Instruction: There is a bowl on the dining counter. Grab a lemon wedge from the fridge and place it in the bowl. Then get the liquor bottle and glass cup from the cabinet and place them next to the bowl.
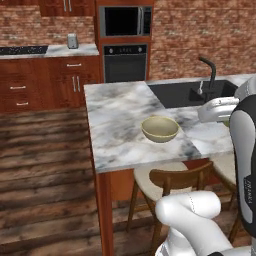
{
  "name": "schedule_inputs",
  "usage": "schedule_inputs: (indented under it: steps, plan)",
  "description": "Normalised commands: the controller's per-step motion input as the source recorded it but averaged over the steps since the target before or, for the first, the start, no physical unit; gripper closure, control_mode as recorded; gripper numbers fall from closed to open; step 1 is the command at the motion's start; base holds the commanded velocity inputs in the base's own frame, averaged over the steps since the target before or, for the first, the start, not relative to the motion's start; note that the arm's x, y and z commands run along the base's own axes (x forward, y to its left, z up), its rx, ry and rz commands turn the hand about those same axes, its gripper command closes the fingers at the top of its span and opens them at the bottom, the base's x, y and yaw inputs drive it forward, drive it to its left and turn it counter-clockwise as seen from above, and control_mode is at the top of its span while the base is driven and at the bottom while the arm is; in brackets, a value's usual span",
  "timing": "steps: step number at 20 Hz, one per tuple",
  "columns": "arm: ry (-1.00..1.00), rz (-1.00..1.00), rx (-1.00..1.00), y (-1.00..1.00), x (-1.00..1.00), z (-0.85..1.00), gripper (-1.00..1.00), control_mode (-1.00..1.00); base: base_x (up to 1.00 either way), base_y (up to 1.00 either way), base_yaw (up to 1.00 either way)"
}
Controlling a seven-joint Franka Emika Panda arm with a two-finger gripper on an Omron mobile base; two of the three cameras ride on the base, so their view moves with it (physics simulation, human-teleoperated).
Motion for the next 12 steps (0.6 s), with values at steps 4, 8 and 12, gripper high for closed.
schedule_inputs:
  steps: [4,8,12]
  plan:
    - [0.00,0.00,0.00,0.00,0.00,0.00,1.00,1.00,0.13,-0.69,0.10]
    - [0.00,0.00,0.00,0.00,0.00,0.00,1.00,1.00,0.34,-0.50,0.04]
    - [0.03,0.01,0.01,-0.04,0.16,-0.03,1.00,-1.00,0.40,-0.18,0.03]
